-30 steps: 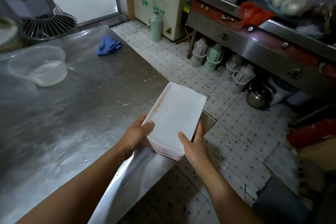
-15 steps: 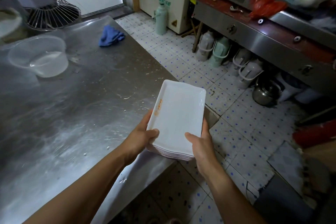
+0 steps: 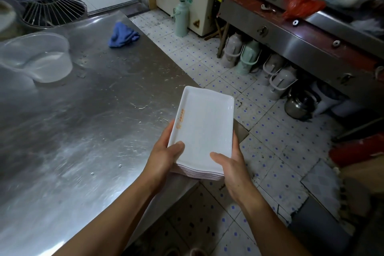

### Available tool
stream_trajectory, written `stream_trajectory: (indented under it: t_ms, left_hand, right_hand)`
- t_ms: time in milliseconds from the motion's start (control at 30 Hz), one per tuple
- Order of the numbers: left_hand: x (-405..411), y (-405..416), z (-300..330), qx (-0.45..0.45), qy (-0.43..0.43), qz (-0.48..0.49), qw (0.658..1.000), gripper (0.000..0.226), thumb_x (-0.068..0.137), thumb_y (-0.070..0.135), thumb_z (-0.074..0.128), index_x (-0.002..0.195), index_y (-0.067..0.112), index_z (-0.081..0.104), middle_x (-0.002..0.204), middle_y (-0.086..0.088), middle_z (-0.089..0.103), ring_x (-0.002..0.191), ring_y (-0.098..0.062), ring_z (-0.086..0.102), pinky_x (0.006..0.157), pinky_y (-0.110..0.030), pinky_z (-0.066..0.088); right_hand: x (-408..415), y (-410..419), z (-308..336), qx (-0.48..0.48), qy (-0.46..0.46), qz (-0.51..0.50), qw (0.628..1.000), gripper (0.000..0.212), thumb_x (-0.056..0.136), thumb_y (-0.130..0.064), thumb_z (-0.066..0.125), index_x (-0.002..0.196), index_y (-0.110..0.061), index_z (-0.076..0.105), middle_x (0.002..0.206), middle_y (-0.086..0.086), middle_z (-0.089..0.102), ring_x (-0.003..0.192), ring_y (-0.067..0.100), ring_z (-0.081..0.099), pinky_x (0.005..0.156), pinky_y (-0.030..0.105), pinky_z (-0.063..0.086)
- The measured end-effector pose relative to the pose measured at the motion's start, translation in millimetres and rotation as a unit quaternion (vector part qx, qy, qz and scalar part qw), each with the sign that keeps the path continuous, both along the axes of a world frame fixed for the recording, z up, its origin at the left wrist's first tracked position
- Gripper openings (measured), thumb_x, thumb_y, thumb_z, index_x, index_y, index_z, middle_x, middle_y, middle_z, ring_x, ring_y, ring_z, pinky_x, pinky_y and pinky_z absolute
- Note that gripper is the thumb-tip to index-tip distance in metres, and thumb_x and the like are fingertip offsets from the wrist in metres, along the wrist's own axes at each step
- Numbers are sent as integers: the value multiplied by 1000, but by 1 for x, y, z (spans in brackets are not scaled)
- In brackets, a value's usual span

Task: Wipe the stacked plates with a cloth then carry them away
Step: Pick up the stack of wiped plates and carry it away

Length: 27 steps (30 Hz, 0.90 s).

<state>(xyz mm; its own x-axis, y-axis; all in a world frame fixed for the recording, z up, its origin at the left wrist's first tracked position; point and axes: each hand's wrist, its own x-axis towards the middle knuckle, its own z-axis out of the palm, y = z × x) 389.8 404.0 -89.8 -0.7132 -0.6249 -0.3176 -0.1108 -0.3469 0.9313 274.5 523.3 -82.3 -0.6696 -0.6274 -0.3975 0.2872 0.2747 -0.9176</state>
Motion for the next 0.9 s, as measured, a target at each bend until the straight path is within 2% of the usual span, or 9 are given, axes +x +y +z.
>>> stream_trajectory:
  t_ms: [100,233,333,500,600,767,900]
  left_hand:
    - [3,2,10,6,10,20,1000,59,83,7,48,106,61,57,109,14,68,92,-14,69,62,-26,55]
    - [14,3,36,6,29,50,998,58,71,17,52,112,60,54,110,17,67,95,-13,68,65,-26,55]
    - [27,3,63,-20,44,53,997,63,71,19,51,120,59,49,114,20,65,99,-12,66,67,-25,55]
    - [53,11,105,-47,69,76,994,71,70,17,52,127,57,44,123,13,62,101,-17,67,65,-28,56]
    - [68,20,126,-65,72,123,988,73,69,14,52,128,56,44,122,11,63,98,-19,68,64,-26,55]
    - [96,45,158,-108,69,221,967,70,69,12,52,124,56,48,113,18,65,93,-8,67,66,-17,51]
    - [122,77,177,-123,72,322,936,72,64,11,52,125,49,52,113,8,68,98,-18,66,74,-26,51]
  right_hand:
    - [2,1,9,-6,7,4,1000,80,85,3,57,143,-42,26,125,-5,60,111,15,60,95,44,51]
    - [6,-2,37,-40,29,20,999,79,83,7,57,143,-37,29,123,-4,62,110,15,61,96,45,50]
    - [13,-4,68,-70,42,42,996,80,82,11,54,143,-35,30,122,-5,63,107,13,62,96,43,50]
    - [27,-6,116,-104,67,101,987,78,83,10,55,142,-35,31,120,-6,63,101,7,63,91,35,53]
    - [36,-10,137,-126,66,145,979,76,83,11,54,141,-33,33,120,-4,62,101,8,63,90,34,53]
    - [52,-14,161,-174,60,240,953,76,80,8,60,140,-31,35,118,-3,63,99,9,65,85,33,56]
    - [69,-13,174,-218,38,342,913,76,67,-7,62,135,-33,39,115,-1,65,101,16,66,76,30,57]
